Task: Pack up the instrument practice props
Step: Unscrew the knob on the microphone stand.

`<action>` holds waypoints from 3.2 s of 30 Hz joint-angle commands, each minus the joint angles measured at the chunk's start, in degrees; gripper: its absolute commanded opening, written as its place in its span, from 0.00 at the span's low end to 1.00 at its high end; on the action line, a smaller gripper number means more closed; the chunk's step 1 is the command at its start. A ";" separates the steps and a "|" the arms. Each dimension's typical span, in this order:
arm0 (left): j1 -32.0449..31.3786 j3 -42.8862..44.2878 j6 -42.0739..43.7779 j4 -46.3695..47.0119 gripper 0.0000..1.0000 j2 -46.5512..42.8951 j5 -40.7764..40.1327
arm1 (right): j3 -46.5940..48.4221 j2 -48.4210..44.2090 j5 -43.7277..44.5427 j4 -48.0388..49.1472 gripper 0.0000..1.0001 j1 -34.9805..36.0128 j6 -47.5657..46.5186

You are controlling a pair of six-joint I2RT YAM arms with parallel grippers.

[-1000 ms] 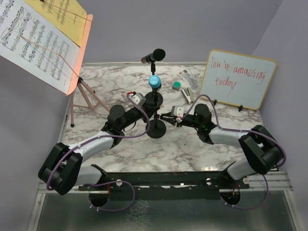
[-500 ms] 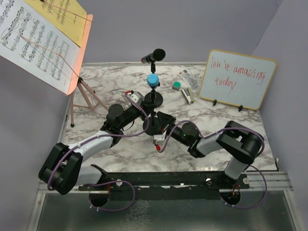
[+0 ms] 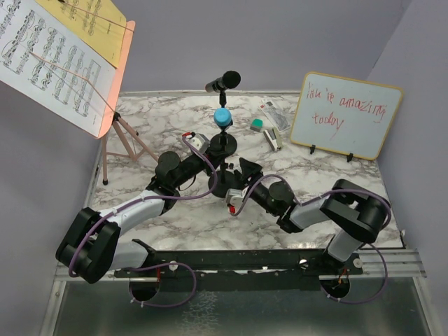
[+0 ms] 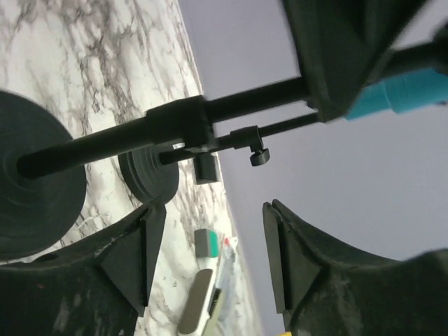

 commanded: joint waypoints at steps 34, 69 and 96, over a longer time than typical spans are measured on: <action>-0.29 -0.77 -0.89 -5.24 0.00 -0.98 2.55 | 8.45 -10.14 -28.60 -22.18 0.78 -19.26 128.16; -0.24 -0.68 -1.04 -5.39 0.00 -1.84 2.57 | 21.43 -0.22 -45.20 -37.61 0.00 -22.46 88.75; -0.24 -0.77 -0.91 -5.41 0.00 -1.64 2.60 | 16.78 -2.53 -0.11 -36.19 0.01 -5.96 25.11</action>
